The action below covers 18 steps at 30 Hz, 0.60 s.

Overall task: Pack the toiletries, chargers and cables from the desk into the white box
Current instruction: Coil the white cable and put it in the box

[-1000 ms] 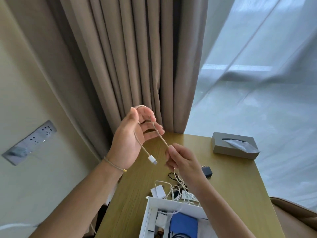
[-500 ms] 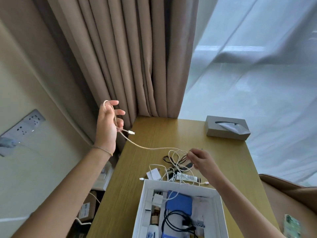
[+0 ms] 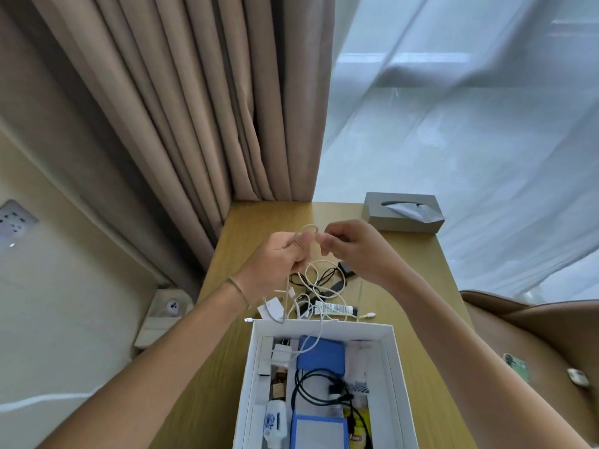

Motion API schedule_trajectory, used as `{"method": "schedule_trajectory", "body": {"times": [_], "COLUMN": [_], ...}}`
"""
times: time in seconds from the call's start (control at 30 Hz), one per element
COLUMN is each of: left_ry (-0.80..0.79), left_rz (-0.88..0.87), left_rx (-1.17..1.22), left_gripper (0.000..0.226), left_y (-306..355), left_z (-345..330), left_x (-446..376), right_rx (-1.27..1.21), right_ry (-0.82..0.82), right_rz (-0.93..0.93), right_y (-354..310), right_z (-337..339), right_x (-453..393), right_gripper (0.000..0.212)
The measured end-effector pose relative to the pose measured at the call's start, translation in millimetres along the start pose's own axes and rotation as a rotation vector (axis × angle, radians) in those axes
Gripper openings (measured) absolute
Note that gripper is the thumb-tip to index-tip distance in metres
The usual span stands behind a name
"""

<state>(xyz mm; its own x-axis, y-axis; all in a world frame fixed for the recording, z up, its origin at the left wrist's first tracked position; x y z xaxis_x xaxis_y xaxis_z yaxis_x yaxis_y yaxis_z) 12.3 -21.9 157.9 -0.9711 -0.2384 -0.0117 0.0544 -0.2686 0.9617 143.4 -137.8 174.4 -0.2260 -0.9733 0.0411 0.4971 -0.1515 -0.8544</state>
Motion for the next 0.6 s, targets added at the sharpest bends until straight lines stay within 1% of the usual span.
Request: {"method": "schedule_trajectory", "body": {"times": [0.07,0.2,0.23,0.3,0.37,0.4,0.47,0.53,0.6], "left_ry": [0.085,0.332,0.393,0.502,0.571,0.582,0.553,0.48,0.381], "left_rz": [-0.026,0.014,0.024,0.033,0.037,0.035,0.016,-0.002,0.007], "left_rx": [0.177,0.718,0.821,0.927,0.933,0.914,0.82,0.645,0.414], "left_gripper": [0.051,0.052,0.051,0.048,0.045,0.042,0.033,0.026,0.026], "left_y": [-3.0,-14.6,-18.4,-26.6,-33.4,-35.9,-37.7,-34.8,-27.1], "left_z": [8.9,42.5,52.3,71.5,84.7,86.8,81.7,64.2,38.5], "left_x": [1.1,7.1,10.1,17.7,25.9,29.0,32.7,32.8,30.7], "right_rx": [-0.076,-0.122,-0.112,-0.072,-0.005,0.037,0.126,0.215,0.31], "right_ry": [0.026,0.114,0.139,0.184,0.204,0.202,0.168,0.046,-0.159], "right_rz": [-0.02,-0.111,-0.141,-0.201,-0.249,-0.272,-0.312,-0.323,-0.297], "right_y": [16.5,61.2,72.1,90.9,105.0,108.6,106.7,92.5,71.8], "right_z": [5.8,17.2,19.9,25.6,29.5,29.6,24.2,9.0,-13.4], "right_x": [5.2,18.5,22.7,32.9,42.9,46.9,51.5,51.9,51.6], "right_gripper": [0.036,0.033,0.032,0.031,0.03,0.029,0.027,0.027,0.026]}}
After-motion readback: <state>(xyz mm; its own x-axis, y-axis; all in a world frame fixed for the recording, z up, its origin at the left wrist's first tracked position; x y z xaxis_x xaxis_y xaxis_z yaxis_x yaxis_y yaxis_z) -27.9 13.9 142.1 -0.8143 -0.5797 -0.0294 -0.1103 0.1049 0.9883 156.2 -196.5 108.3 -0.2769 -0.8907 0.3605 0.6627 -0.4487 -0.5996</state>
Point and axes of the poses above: each hand's wrist, its own x-axis away from the middle knuckle, its own z-axis out of the back of the hand, y = z × x, the point moved 2 cm from there along -x, towards the middle knuckle, and after that the axes turned 12 degrees about -y, right-handed, at the moved point
